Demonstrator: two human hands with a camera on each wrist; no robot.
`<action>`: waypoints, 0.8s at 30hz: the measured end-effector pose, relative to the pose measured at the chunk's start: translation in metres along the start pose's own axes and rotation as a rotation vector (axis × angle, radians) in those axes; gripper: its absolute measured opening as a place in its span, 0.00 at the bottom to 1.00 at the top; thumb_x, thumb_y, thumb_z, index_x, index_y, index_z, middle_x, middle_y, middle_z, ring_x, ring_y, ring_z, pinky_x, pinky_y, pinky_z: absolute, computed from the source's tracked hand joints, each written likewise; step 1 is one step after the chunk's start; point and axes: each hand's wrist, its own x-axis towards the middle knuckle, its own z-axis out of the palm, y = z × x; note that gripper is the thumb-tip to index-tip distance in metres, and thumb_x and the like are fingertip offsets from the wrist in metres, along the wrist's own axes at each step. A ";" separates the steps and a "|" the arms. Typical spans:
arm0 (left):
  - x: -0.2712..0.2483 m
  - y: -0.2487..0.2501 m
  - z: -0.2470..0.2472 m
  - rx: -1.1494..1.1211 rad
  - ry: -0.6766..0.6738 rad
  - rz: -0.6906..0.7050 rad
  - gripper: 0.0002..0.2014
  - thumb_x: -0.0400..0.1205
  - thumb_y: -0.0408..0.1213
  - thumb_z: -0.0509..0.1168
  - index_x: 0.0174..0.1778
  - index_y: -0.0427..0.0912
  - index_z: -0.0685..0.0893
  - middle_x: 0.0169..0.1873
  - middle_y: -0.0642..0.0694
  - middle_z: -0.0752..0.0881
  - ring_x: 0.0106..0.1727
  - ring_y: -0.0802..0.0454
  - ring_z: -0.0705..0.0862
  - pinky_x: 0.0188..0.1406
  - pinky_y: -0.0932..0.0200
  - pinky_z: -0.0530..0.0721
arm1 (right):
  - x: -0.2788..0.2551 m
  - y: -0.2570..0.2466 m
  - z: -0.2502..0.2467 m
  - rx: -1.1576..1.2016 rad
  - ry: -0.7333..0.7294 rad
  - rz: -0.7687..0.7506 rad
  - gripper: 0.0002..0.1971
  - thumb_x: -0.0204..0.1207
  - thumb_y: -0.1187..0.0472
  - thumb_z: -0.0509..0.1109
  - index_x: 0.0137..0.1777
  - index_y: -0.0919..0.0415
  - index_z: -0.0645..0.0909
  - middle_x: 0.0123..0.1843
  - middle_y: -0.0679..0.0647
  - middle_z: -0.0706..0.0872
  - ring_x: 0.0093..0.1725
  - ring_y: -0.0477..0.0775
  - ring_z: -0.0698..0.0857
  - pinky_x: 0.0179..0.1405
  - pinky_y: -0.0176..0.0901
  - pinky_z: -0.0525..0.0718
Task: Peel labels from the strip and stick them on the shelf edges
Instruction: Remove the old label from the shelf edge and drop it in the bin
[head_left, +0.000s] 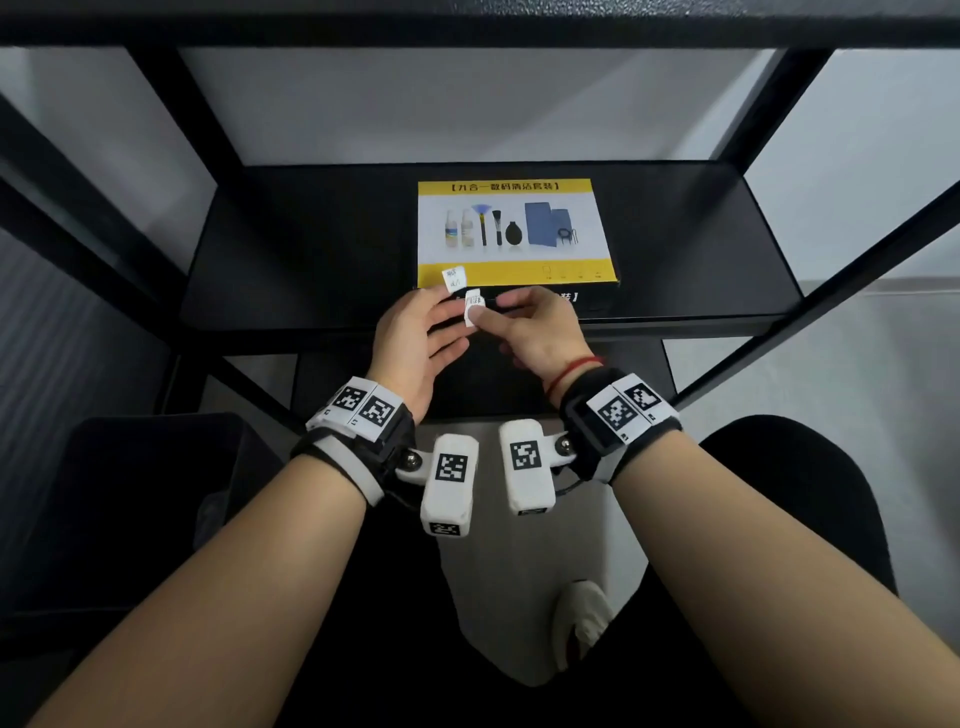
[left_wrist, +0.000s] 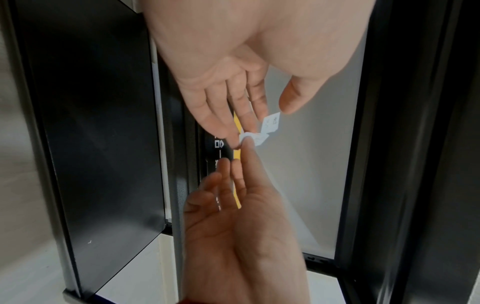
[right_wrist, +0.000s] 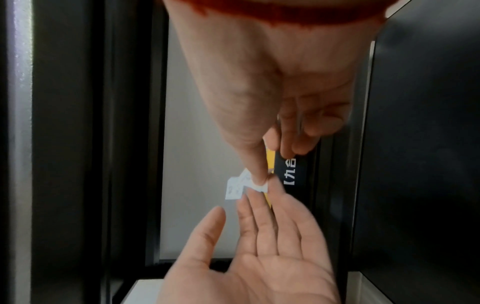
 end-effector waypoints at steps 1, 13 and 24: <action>0.000 0.001 0.000 -0.005 -0.005 -0.002 0.09 0.89 0.43 0.61 0.57 0.48 0.87 0.52 0.48 0.93 0.52 0.49 0.92 0.50 0.58 0.87 | -0.001 0.000 -0.002 0.051 -0.032 -0.001 0.15 0.70 0.54 0.84 0.52 0.58 0.85 0.42 0.52 0.89 0.33 0.48 0.84 0.34 0.40 0.86; 0.010 0.001 -0.008 0.126 -0.004 -0.026 0.12 0.89 0.46 0.61 0.62 0.48 0.86 0.60 0.48 0.90 0.65 0.48 0.87 0.58 0.51 0.86 | -0.002 -0.019 -0.009 0.118 -0.145 -0.227 0.03 0.78 0.71 0.75 0.48 0.72 0.84 0.32 0.53 0.82 0.22 0.36 0.78 0.24 0.24 0.75; 0.003 0.016 -0.028 0.187 -0.022 0.099 0.07 0.87 0.44 0.67 0.52 0.49 0.90 0.48 0.50 0.92 0.52 0.53 0.88 0.49 0.57 0.84 | 0.006 -0.033 0.013 0.157 -0.239 -0.152 0.06 0.78 0.69 0.76 0.44 0.59 0.82 0.34 0.53 0.87 0.30 0.44 0.85 0.29 0.32 0.84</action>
